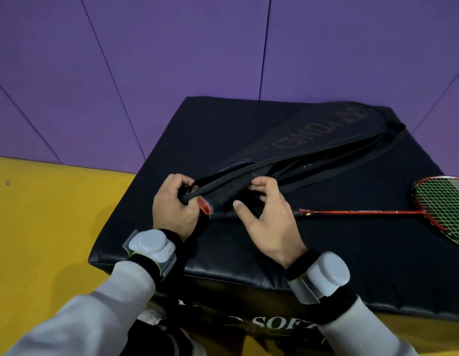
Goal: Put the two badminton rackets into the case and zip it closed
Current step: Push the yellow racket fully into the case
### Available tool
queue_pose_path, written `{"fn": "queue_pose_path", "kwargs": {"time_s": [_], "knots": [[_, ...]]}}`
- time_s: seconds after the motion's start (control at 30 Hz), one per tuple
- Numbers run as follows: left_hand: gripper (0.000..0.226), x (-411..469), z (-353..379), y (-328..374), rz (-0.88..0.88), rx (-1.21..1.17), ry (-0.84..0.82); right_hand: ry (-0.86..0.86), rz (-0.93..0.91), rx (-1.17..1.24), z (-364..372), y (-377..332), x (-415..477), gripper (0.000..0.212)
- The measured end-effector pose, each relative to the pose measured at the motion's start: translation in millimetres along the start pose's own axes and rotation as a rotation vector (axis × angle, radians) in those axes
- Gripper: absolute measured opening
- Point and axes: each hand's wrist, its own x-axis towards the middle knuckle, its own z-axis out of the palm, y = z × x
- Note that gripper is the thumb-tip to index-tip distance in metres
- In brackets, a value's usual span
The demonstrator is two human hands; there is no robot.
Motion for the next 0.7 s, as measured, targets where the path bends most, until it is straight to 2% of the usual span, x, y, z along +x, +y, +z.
{"fn": "queue_pose_path", "kwargs": {"time_s": [0.17,0.33,0.47,0.6,0.7], "knots": [[0.020,0,0,3,0.010,-0.012,0.010,-0.031,0.030,0.036,-1,-4,-2,0.057],[0.018,0,0,4,0.000,-0.006,0.001,-0.182,0.004,-0.182,-9,-1,1,0.061],[0.019,0,0,4,0.014,-0.002,-0.012,-0.158,0.027,-0.168,-9,-3,1,0.060],[0.038,0,-2,5,-0.002,-0.022,-0.032,-0.113,0.144,0.023,-4,-7,3,0.059],[0.048,-1,-2,8,-0.019,-0.069,-0.060,-0.024,0.322,0.400,-7,-11,13,0.055]]}}
